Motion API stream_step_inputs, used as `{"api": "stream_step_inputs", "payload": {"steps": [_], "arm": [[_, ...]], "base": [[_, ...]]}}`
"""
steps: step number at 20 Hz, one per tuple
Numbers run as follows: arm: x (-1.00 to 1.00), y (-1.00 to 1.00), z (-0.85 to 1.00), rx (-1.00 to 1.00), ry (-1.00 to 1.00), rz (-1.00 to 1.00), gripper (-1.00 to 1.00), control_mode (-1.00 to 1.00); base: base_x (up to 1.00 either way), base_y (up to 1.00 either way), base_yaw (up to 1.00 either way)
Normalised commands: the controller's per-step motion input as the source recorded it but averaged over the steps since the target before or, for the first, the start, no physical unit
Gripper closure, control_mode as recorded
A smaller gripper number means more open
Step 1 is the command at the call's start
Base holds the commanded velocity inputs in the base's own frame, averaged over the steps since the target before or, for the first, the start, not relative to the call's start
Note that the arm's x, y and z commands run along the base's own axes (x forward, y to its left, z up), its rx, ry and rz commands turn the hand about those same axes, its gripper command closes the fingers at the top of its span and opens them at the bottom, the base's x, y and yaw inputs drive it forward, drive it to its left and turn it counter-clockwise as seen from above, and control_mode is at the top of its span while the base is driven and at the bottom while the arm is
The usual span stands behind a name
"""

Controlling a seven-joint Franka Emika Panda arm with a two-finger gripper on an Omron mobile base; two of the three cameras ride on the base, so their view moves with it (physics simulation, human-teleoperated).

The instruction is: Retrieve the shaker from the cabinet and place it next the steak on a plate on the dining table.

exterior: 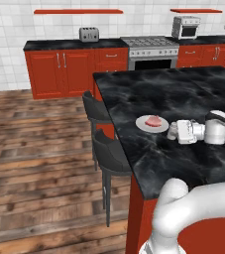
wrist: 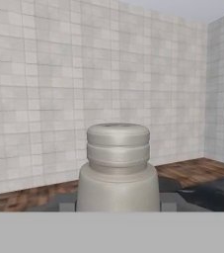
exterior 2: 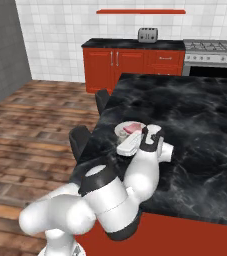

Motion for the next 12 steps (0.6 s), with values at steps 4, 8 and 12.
{"api": "stream_step_inputs", "payload": {"steps": [4,8,12], "arm": [[0.42,-0.07,-0.23,0.00,0.00,0.00,1.00,-1.00],[0.32,-0.02,-0.29,0.00,0.00,0.00,1.00,-1.00],[0.28,-0.04,-0.29,0.00,0.00,0.00,1.00,-1.00]], "base": [[0.00,0.00,0.00],[0.00,0.00,0.00],[0.00,0.00,0.00]]}}
